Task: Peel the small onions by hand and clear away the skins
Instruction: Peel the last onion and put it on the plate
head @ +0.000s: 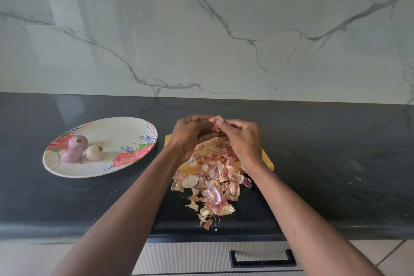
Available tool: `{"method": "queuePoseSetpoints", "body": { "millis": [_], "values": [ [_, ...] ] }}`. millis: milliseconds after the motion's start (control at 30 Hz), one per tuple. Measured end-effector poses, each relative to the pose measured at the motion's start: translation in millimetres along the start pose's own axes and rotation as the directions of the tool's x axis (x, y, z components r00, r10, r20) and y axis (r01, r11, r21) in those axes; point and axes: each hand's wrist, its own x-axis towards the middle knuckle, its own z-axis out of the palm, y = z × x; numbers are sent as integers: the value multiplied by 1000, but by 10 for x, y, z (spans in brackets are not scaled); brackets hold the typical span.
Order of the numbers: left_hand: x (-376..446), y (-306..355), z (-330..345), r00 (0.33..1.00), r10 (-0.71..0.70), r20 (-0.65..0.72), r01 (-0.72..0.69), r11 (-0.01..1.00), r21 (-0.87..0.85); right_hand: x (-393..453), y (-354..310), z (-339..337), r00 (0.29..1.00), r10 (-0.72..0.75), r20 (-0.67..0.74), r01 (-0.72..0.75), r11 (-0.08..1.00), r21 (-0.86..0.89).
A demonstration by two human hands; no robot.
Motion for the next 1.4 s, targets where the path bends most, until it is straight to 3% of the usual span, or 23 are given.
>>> {"method": "queuePoseSetpoints", "body": {
  "millis": [233,400,600,733,1167,1400],
  "values": [
    [-27,-58,44,998,60,29,-64,987,145,-25,23,21,993,-79,-90,69,992,-110],
    [-46,-73,96,994,98,48,-104,984,143,22,106,10,968,-201,-149,167,962,-215],
    [-18,-50,58,998,51,-34,-49,997,52,43,48,11,992,-62,-113,44,987,-153],
    [2,-42,39,998,58,-36,-57,997,43,11,14,10,992,-117,-44,113,990,-80],
    [5,-98,-16,980,171,100,-194,927,321,54,198,-21,917,-399,-14,374,872,-316],
    [-7,-116,-14,972,190,138,-226,916,332,20,143,-43,904,-426,-19,390,845,-366]
  ]
}}
